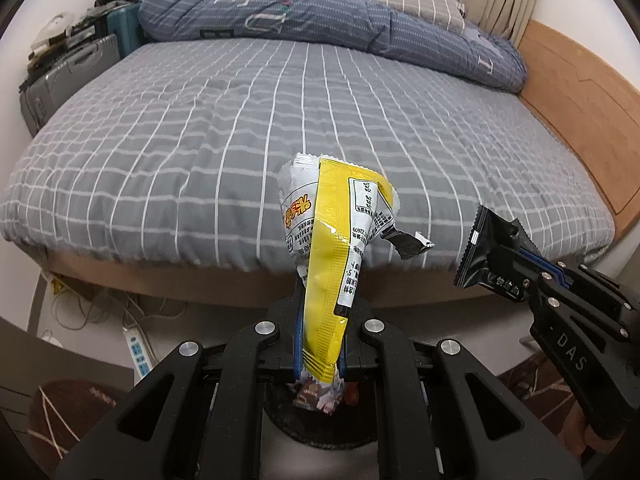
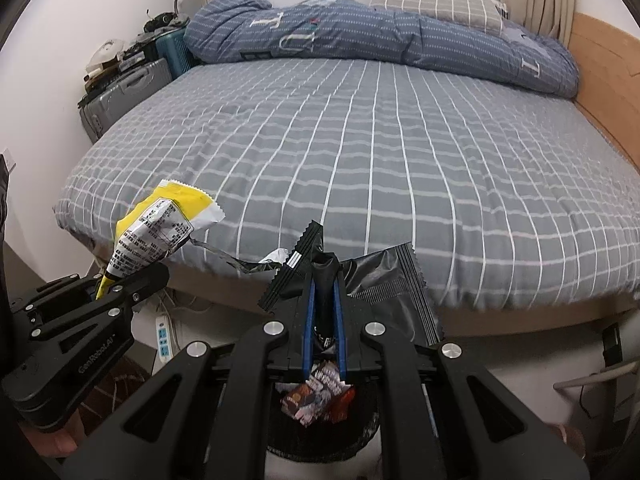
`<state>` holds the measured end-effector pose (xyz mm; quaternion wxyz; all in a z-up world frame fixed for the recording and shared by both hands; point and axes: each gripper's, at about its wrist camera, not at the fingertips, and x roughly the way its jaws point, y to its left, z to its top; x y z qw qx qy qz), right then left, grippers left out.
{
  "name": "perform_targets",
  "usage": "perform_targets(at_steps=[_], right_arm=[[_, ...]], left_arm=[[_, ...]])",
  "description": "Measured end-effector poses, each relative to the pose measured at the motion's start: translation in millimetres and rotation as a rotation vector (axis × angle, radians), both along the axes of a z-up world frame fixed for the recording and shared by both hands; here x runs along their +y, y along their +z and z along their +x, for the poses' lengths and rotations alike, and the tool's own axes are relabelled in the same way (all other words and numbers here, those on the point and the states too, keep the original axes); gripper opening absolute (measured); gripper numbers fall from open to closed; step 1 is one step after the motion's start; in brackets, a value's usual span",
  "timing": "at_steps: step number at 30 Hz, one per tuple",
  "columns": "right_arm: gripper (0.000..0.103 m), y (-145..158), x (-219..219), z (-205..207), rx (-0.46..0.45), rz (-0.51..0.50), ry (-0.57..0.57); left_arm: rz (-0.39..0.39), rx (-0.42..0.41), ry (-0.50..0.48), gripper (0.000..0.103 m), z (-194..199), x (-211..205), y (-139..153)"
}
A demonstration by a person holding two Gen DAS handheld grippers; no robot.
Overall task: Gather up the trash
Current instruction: 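Carry the yellow wrapper and black sachet down over the trash bin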
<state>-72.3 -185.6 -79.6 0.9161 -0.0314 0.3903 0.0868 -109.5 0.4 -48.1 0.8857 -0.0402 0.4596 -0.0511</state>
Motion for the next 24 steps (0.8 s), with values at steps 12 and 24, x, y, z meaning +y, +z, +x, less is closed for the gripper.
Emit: perform_targets(at_steps=[12,24], right_arm=[[0.009,-64.6,2.4,-9.4,0.127,-0.02,0.017],[0.018,-144.0,23.5,25.9,0.288,-0.04,0.066]], left_arm=[[0.012,0.141,-0.002,0.011,-23.3,11.5,-66.8],[0.033,0.283,0.025,0.011,-8.9,23.5,-138.5]])
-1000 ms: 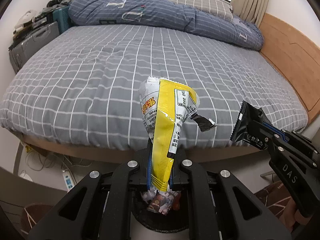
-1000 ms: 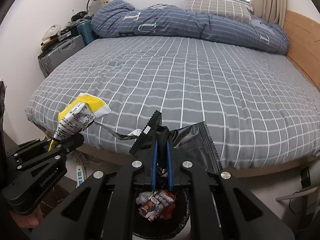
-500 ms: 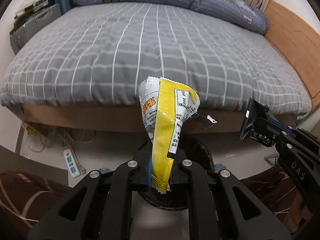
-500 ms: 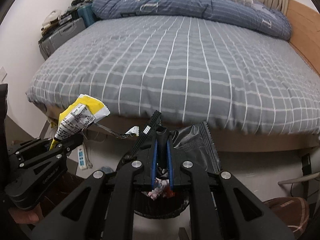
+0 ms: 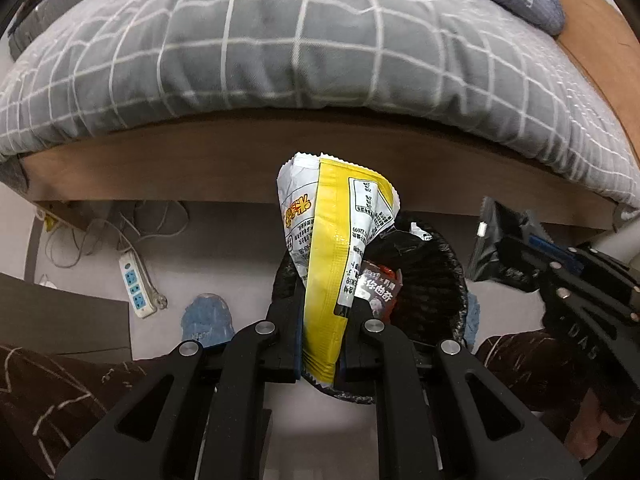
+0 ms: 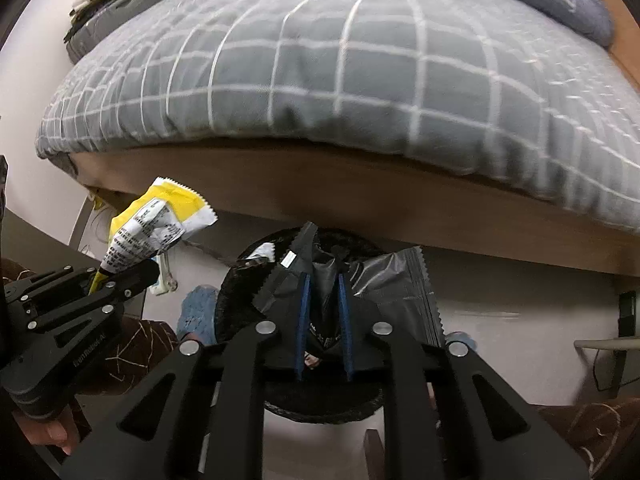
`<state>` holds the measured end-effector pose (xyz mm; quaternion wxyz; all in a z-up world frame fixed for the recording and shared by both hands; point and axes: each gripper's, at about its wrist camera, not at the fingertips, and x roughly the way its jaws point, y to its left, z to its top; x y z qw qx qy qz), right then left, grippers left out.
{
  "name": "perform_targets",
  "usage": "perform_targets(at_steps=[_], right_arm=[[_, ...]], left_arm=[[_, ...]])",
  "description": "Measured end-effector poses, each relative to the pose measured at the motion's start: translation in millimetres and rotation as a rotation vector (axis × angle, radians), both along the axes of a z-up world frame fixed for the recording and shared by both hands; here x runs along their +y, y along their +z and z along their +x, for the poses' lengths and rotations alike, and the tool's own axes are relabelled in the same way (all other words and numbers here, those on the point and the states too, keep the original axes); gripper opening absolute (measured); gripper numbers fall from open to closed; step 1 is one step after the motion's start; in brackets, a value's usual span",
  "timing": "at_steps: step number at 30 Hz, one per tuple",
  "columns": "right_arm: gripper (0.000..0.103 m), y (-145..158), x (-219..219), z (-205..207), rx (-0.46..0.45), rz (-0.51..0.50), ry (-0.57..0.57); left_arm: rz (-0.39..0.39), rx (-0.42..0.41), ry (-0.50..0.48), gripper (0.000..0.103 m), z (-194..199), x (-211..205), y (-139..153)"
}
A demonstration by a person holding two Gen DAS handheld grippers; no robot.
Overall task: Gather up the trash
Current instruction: 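Carry the yellow wrapper and black sachet down over the trash bin, then open the right tool over the bin while the left tool releases the yellow wrapper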
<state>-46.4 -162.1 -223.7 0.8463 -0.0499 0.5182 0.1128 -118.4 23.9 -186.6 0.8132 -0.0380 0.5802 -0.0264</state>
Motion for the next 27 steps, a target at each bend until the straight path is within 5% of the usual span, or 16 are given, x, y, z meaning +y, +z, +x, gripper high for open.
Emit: perform_targets(at_steps=[11,18,27], right_arm=[[0.034,-31.0,27.1,16.3,0.059,-0.023,0.045],[0.074,-22.4,14.7,13.8,0.002,-0.03,0.009],[0.095,-0.3,-44.4,7.8,-0.088,-0.054,-0.133]], left_arm=[[0.024,0.027,0.07,0.011,10.3,33.5,-14.7],[0.021,0.024,0.058,0.011,10.8,28.2,-13.9],[-0.008,0.037,-0.019,0.011,16.1,-11.4,-18.6]])
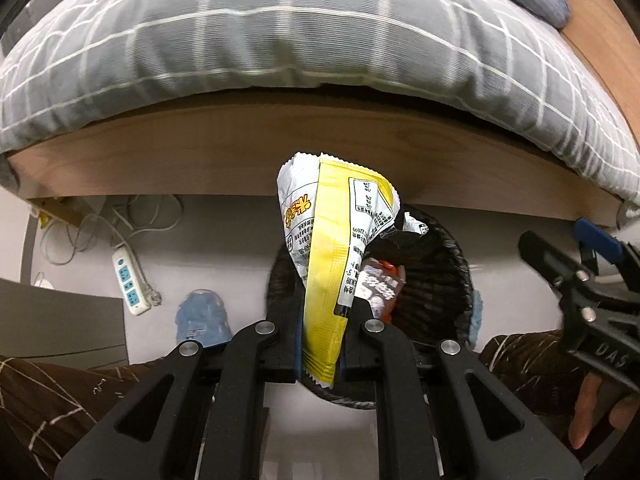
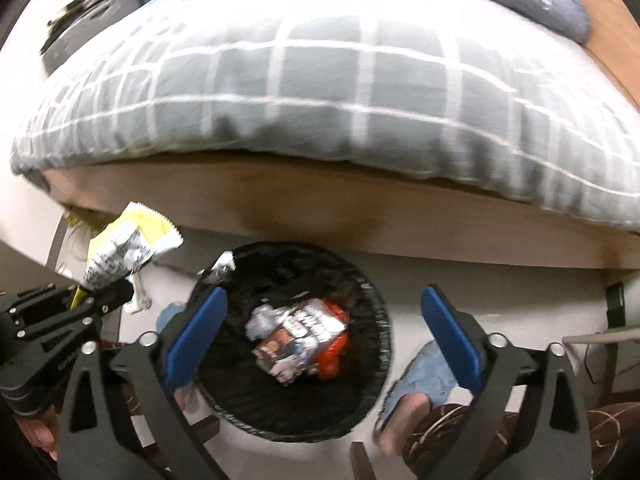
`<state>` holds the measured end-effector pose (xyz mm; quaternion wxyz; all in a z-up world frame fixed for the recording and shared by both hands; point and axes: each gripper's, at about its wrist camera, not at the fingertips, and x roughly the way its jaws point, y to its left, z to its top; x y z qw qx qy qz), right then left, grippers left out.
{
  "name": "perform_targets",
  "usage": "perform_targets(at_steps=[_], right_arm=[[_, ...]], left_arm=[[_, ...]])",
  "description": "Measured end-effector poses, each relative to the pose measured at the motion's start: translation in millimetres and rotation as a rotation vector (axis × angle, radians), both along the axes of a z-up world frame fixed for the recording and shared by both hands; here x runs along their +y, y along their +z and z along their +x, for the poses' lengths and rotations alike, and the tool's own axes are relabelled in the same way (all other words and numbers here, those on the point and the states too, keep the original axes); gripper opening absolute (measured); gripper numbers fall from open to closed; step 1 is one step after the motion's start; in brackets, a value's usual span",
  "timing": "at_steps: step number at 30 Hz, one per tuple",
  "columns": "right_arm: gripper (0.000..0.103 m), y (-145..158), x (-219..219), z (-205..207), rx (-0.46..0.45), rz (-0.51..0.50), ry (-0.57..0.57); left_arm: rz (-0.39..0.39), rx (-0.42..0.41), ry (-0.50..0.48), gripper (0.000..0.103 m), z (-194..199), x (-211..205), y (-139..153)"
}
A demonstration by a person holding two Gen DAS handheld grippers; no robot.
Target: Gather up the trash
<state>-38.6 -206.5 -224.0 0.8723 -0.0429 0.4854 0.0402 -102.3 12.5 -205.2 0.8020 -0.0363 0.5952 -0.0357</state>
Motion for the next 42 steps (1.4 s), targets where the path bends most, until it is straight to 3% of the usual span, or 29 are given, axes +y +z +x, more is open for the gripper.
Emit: perform_targets(at_steps=[7,15,25,33,38,42], right_arm=[[0.095,18.3,-42.8,-8.2,-0.07,-0.019,-0.064],[0.095,27.6,-60.2,-13.5,-0.075,-0.021,-0.089],[0.095,24.3,-48.9,-10.2,-0.082,-0.027,-0.07],[0.095,33.4,-43.6,-10.2,-0.1,-0.028,-0.063],[0.095,49.4,-39.6,-12.7,-0.132,-0.017,-0.053],[0.095,74.4,-37.4,-17.8,-0.177,0.007,-0.049]], left_arm=[[-0.017,-0.004,-0.069,0.011,5.0,-39.7,-1.1],[0.002,-0.005,-0.106,0.017,3.4,-60.2,-8.7],[0.018,-0.026,-0.089,0.051,4.3,-51.0,-10.7],[0.028,-0.062,-0.091,0.064,1.4,-50.1,1.6],[0.049,-0.141,-0.076,0.082,0.0,-45.5,27.9],[0.052,-0.256,-0.047,0.097,-1.4,-35.2,67.1]])
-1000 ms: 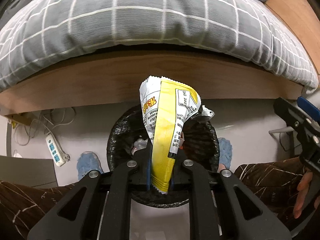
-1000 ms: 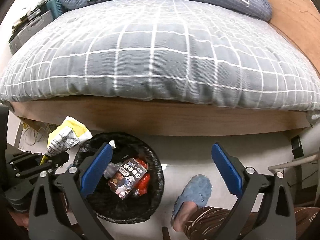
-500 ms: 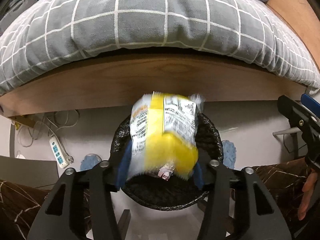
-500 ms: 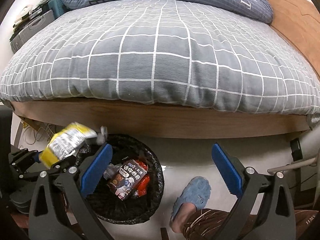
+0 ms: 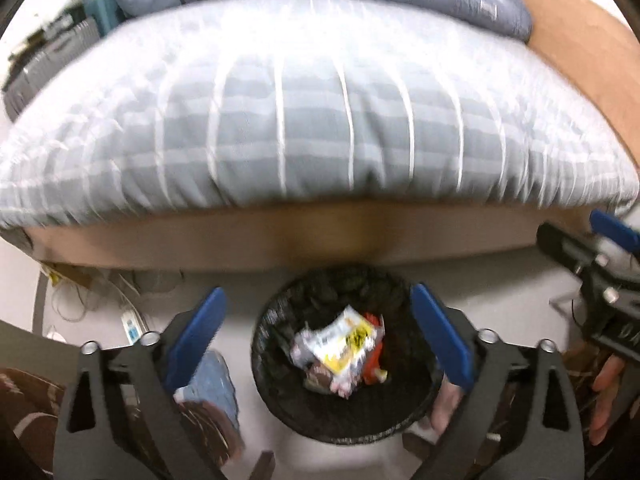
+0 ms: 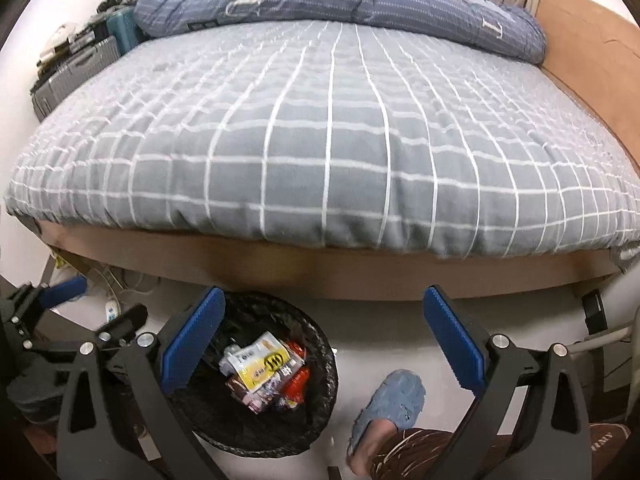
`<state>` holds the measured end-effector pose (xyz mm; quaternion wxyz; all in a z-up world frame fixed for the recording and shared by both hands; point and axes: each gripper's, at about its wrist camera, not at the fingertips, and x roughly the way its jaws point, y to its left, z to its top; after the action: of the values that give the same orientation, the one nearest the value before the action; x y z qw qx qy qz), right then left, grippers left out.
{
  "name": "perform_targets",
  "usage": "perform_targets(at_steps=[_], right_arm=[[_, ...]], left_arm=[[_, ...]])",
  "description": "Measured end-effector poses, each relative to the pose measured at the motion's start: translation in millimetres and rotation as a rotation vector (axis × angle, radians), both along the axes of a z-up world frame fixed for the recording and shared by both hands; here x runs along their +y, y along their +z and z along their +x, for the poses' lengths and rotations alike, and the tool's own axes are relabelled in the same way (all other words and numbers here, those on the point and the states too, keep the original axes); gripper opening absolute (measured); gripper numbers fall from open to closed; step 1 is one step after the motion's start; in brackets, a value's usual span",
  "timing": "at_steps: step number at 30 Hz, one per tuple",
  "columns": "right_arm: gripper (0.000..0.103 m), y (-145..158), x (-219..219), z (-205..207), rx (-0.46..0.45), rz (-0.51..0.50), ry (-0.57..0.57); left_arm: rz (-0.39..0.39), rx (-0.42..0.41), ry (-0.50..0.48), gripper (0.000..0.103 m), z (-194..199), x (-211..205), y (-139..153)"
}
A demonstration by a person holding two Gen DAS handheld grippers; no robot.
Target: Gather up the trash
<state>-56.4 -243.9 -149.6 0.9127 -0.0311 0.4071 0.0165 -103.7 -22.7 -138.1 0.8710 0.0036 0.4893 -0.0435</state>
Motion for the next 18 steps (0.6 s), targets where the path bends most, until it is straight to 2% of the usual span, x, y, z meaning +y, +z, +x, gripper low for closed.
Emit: perform_targets(at_steps=[5,14,18], right_arm=[[0.095,39.2,3.0,-9.5,-0.056,0.03,-0.009],[0.095,115.3,16.1,-45.1,-0.173,-0.005,-0.013],[0.095,136.4,19.0,-64.4,-0.197,0.0,-0.013]], left_arm=[[-0.005,-0.106,0.028,0.097,-3.6,11.5,48.3],[-0.04,-0.192,0.043,0.097,-26.3,18.8,121.1],[-0.054,-0.23,0.039,0.097,-45.3,21.6,151.1]])
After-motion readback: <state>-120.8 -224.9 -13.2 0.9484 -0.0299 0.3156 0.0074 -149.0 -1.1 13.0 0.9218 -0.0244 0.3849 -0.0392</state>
